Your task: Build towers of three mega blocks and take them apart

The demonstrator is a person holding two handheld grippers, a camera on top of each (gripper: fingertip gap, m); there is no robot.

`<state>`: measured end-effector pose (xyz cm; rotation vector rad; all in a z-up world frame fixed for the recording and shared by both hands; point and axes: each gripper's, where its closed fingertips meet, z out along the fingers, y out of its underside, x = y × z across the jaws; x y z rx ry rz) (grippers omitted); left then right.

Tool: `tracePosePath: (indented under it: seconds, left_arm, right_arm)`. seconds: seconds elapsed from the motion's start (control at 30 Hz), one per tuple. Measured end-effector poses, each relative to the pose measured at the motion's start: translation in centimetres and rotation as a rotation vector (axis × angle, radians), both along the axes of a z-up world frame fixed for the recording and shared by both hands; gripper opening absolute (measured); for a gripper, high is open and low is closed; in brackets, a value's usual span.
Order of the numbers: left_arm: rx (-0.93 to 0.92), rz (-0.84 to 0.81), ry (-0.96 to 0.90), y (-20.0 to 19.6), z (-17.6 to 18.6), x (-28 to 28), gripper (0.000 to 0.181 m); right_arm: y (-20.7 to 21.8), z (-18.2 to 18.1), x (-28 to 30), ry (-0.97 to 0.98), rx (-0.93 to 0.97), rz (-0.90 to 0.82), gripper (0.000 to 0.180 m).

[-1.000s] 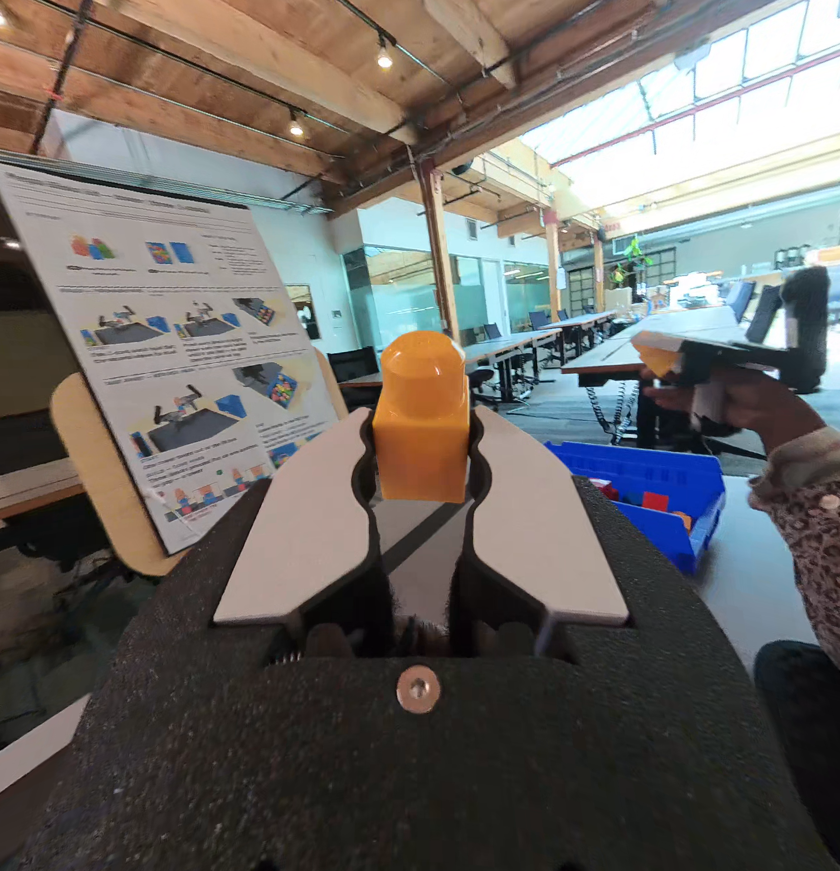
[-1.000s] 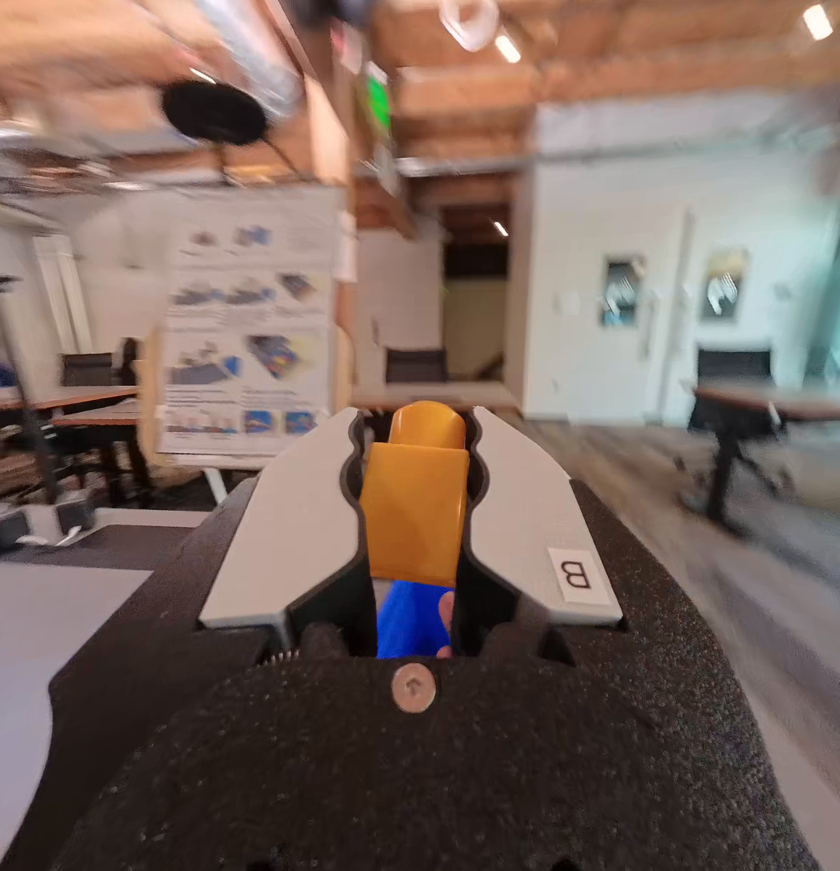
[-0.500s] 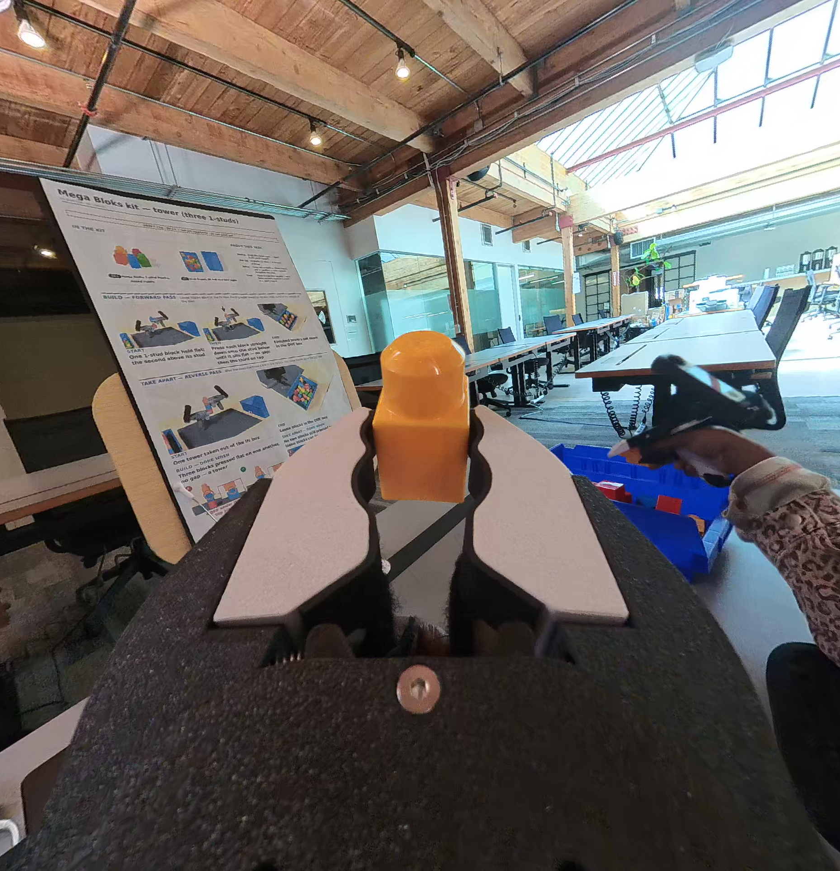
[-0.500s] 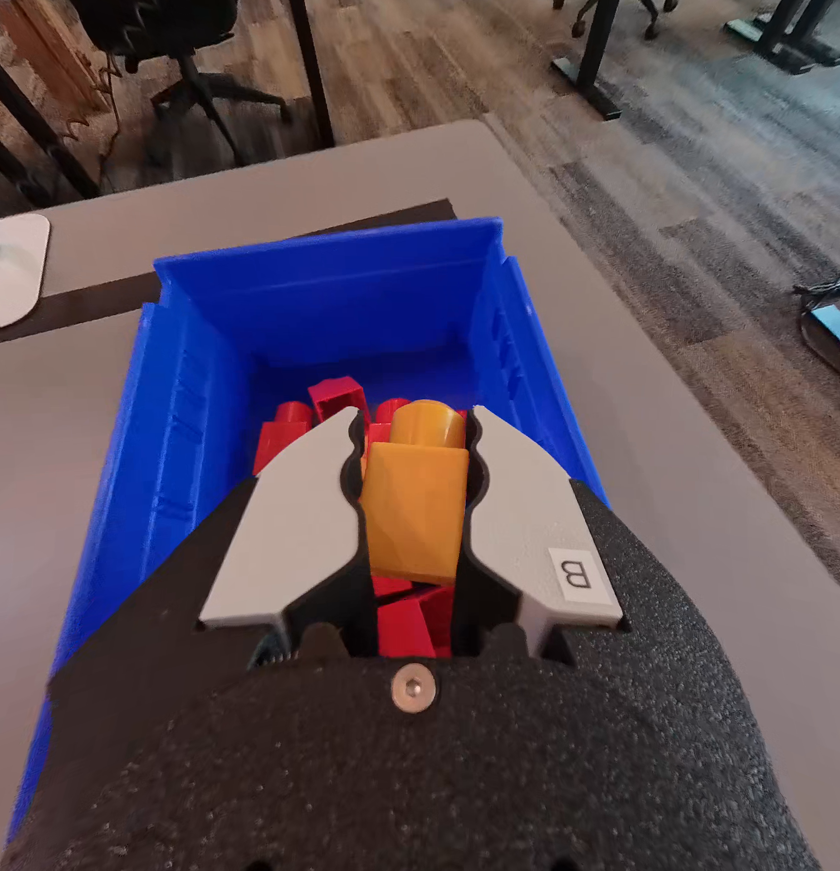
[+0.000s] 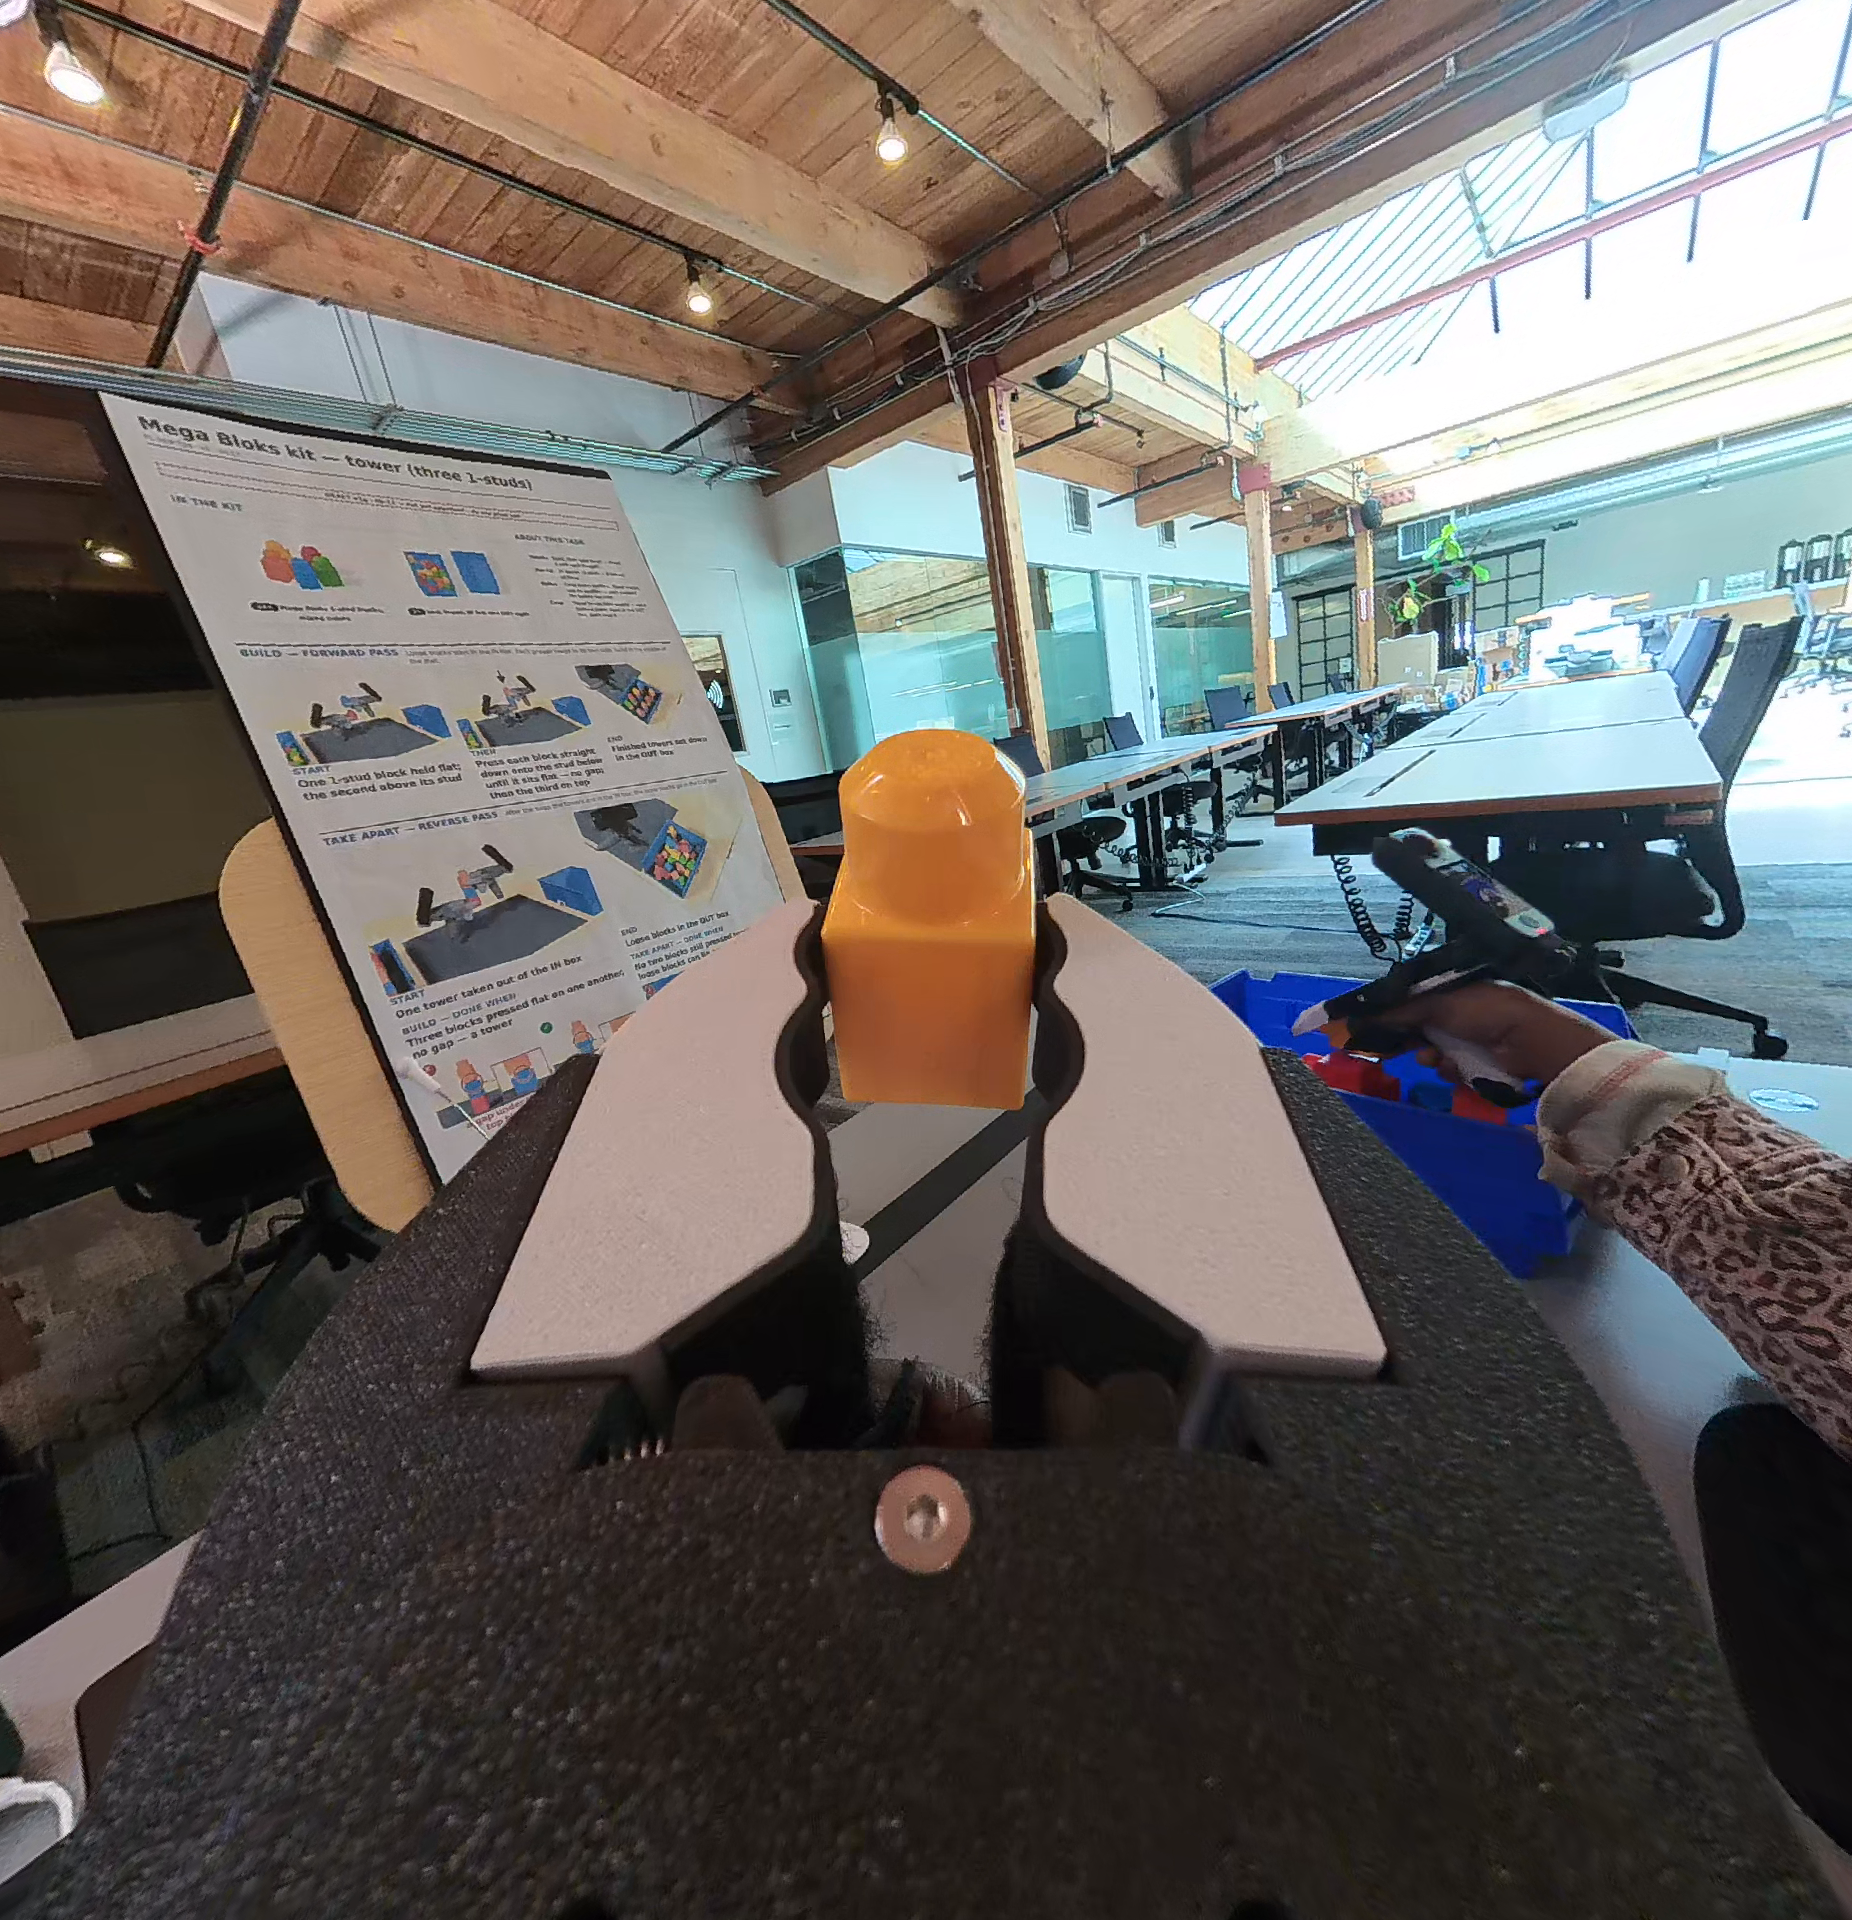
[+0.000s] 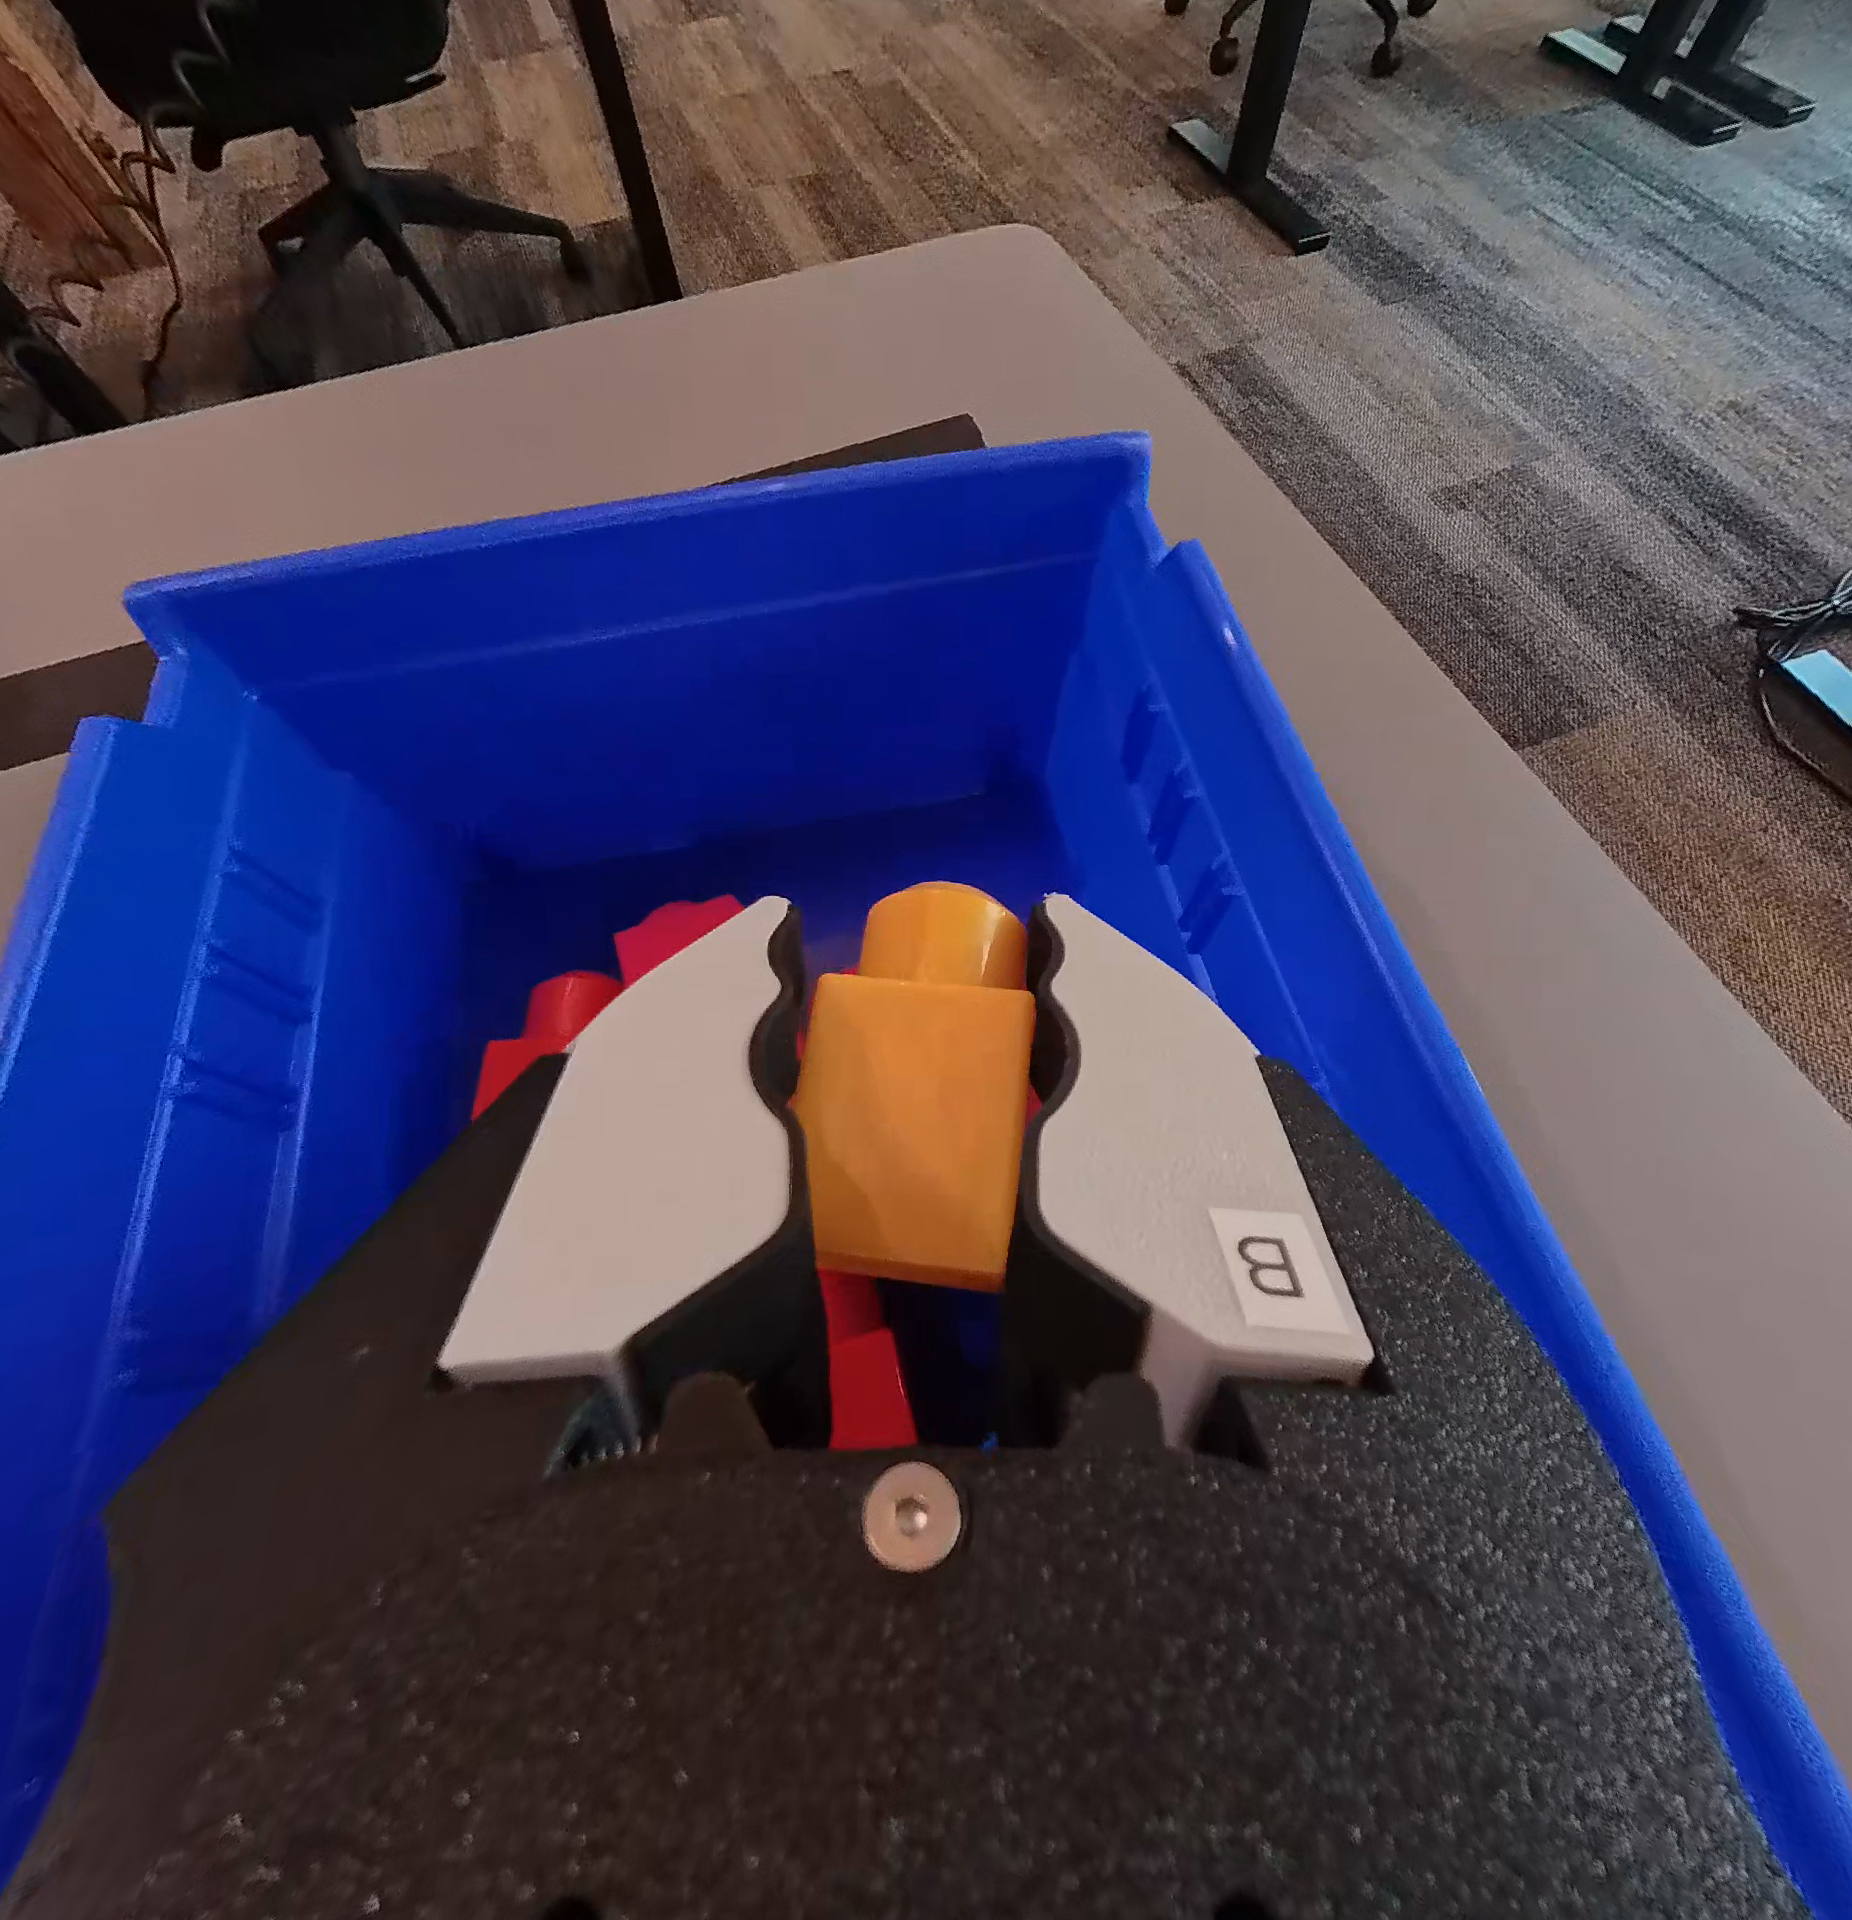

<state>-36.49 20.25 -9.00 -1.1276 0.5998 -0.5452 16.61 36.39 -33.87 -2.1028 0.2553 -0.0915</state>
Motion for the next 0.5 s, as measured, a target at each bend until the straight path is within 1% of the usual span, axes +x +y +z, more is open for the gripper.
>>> tracePosePath:
  seconds: [0.13,0.33,0.43,0.5]
  left_arm:
    - [0.001,0.004,-0.004,-0.1,0.0,-0.3,0.036]
    - [-0.003,0.010,-0.011,0.0,0.0,-0.7,0.036]
    - [-0.003,0.010,-0.008,-0.1,-0.1,-0.7,0.036]
    - [-0.006,0.010,-0.006,0.0,-0.1,-0.7,0.036]
  right_arm:
    - [0.6,0.0,-0.5,-0.003,0.003,0.034,0.050]
    - [0.3,0.8,-0.2,-0.040,0.019,0.023,0.055]
    - [-0.7,2.1,0.5,-0.079,0.029,0.004,0.055]
    - [-1.8,2.7,0.8,-0.104,0.005,-0.003,0.051]
